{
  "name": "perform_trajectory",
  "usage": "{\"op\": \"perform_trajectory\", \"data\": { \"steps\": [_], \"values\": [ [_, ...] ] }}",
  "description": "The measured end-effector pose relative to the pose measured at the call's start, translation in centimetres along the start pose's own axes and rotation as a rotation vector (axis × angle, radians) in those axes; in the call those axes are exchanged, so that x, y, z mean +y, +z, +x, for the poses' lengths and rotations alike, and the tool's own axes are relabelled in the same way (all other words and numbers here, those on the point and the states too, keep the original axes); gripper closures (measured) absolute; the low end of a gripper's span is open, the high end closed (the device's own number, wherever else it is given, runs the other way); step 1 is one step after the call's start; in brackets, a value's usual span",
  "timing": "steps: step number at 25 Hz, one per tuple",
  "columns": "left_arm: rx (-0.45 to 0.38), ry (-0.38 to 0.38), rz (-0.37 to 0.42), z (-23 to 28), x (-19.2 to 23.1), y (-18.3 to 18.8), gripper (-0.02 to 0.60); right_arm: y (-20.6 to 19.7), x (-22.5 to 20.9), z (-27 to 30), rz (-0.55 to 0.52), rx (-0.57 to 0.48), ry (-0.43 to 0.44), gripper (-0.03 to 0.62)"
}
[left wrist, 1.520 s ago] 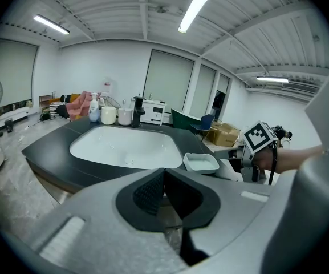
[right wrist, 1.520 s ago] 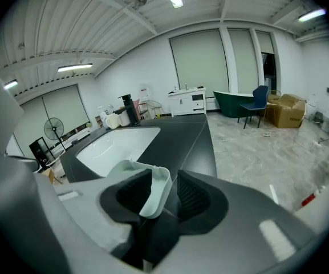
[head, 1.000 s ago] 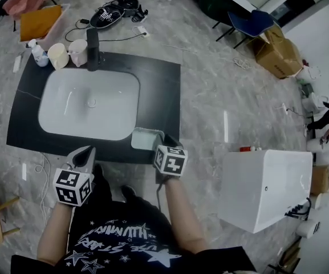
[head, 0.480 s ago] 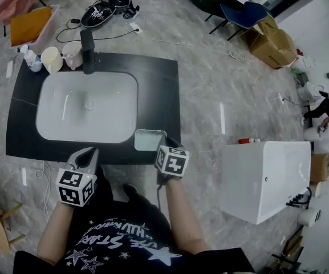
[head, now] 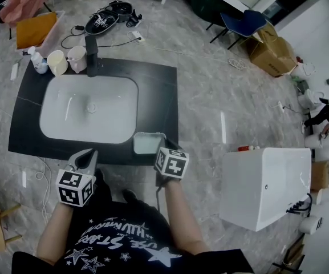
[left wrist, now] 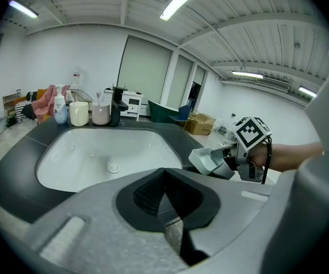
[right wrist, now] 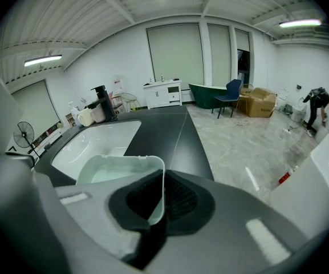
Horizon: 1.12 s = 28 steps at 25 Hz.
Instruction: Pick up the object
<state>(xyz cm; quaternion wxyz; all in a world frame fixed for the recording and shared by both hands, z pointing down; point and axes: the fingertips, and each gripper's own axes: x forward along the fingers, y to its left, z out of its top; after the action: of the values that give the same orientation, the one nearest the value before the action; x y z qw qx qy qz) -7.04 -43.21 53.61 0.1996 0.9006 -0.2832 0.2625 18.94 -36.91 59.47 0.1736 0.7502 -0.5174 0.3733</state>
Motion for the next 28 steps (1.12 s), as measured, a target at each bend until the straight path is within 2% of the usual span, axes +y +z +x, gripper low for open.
{"op": "perform_trajectory", "data": {
  "steps": [7, 13, 19, 28],
  "values": [
    [-0.078, 0.099, -0.036, -2.7, -1.2, 0.7, 0.574, 2.0, 0.0, -1.9, -0.057, -0.051, 0.073, 0.583],
    [-0.145, 0.211, -0.085, -5.8, -3.3, -0.4, 0.574, 3.2, 0.6, -3.6, -0.15, -0.085, 0.174, 0.583],
    [-0.178, 0.319, -0.178, -9.2, -6.4, -3.6, 0.574, 2.9, 1.9, -4.9, -0.238, -0.092, 0.281, 0.583],
    [-0.193, 0.461, -0.287, -14.8, -7.4, -9.2, 0.574, 0.9, 6.0, -6.4, -0.313, -0.098, 0.403, 0.582]
  ]
}}
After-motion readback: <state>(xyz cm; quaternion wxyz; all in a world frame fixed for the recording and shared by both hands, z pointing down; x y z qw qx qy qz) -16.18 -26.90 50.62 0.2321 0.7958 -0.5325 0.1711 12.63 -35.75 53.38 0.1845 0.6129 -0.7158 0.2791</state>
